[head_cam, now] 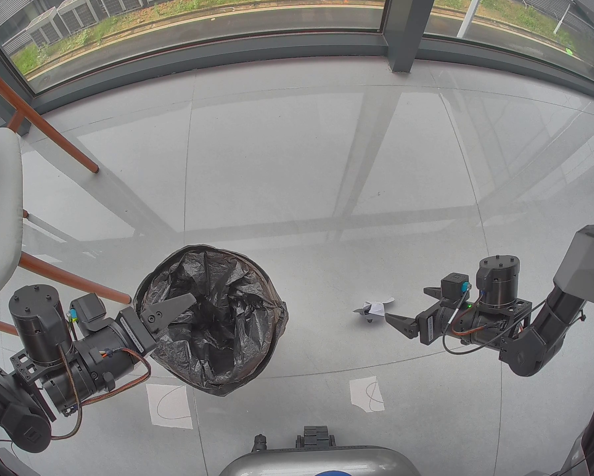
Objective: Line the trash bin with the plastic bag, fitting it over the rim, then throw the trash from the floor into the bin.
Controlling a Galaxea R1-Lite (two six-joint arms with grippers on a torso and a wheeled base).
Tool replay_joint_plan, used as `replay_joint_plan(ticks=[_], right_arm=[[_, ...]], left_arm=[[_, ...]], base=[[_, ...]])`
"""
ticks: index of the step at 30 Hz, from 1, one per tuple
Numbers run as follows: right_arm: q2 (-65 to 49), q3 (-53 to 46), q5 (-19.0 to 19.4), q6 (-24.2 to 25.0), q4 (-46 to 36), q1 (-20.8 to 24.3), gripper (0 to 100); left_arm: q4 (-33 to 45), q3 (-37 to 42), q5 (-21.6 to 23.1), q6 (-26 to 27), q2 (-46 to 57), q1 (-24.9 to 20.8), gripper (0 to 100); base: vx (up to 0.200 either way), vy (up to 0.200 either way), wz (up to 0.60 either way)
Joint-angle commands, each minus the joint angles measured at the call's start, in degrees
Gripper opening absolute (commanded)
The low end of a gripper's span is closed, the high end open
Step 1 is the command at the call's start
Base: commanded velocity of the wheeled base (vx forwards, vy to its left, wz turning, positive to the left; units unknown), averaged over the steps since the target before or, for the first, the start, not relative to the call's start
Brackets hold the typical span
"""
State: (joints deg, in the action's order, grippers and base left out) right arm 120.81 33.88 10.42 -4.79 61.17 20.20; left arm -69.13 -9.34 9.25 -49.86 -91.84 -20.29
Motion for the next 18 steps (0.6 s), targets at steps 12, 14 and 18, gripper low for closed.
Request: replay_joint_plan(ticks=[12,14,18], right_arm=[[10.5,7.96,-1.28,-0.04,0.18,2.65,100],[10.94,8.49,-1.28,0.04,0.0,2.56,100],[11.2,8.4,-1.28,0.04,-0.26,2.48,100]], left_arm=[[-0.04,1.52,1.21,-0.15,-0.27,-0.02,100],[-0.04,1.52,1.21,-0.06,-0.35,-0.02,100],[-0.04,1.87,1.38,-0.15,-1.14,0.16,100]], base=[[0.0,0.0,0.0],[0.0,0.0,0.0],[0.0,0.0,0.0]])
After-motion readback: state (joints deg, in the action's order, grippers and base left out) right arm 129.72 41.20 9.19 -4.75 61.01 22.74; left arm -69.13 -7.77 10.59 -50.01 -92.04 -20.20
